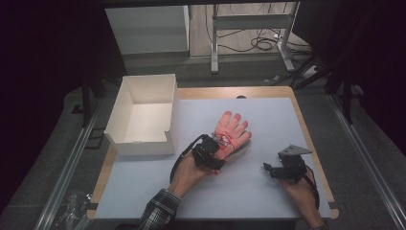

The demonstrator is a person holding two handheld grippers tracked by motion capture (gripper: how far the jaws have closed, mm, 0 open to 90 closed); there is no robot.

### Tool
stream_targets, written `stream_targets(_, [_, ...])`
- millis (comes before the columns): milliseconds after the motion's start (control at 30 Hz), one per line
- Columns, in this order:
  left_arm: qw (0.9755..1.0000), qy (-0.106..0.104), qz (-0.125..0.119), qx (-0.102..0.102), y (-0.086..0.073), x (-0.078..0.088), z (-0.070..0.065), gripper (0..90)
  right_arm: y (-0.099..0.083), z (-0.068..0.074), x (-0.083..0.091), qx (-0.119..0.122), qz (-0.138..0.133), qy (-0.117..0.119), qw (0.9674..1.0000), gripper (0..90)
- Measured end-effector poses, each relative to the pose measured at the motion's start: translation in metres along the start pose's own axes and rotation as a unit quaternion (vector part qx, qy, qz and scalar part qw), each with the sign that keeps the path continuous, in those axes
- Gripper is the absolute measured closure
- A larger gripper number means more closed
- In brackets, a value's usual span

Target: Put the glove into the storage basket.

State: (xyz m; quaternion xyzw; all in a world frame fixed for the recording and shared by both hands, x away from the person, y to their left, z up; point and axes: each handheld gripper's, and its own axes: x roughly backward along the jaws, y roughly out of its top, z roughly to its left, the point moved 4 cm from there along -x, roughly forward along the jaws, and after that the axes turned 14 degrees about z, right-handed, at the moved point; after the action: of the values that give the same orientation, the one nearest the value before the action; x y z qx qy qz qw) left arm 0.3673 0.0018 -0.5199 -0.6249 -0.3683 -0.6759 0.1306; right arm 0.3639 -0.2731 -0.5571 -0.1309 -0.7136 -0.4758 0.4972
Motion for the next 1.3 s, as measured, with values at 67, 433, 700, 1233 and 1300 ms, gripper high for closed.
stream_targets(67, [1.0, 0.002, -0.002, 0.002, 0.002, 0.005, 0.002, 42.9, 0.0, 0.0, 0.0, 0.0, 0.0, 0.0, 1.0, 23.9])
stream_targets(433, [0.9995, 0.021, -0.004, 0.022, 0.015, 0.035, 0.02, 42.6, 0.0, 0.0, 0.0, -0.001, 0.0, 0.0, 1.0, 23.9])
stream_targets(700, [0.9988, 0.03, -0.003, 0.039, 0.024, 0.056, 0.036, 42.5, 0.0, 0.0, 0.0, -0.001, 0.0, 0.001, 1.0, 23.9])
stream_targets(1233, [0.9947, 0.061, -0.017, 0.082, 0.037, 0.11, 0.076, 42.3, 0.0, 0.0, 0.0, -0.002, 0.0, 0.001, 1.0, 23.9])
stream_targets(1300, [0.9936, 0.067, -0.019, 0.089, 0.037, 0.117, 0.082, 42.3, 0.0, 0.0, 0.0, -0.002, 0.0, 0.001, 1.0, 23.9])
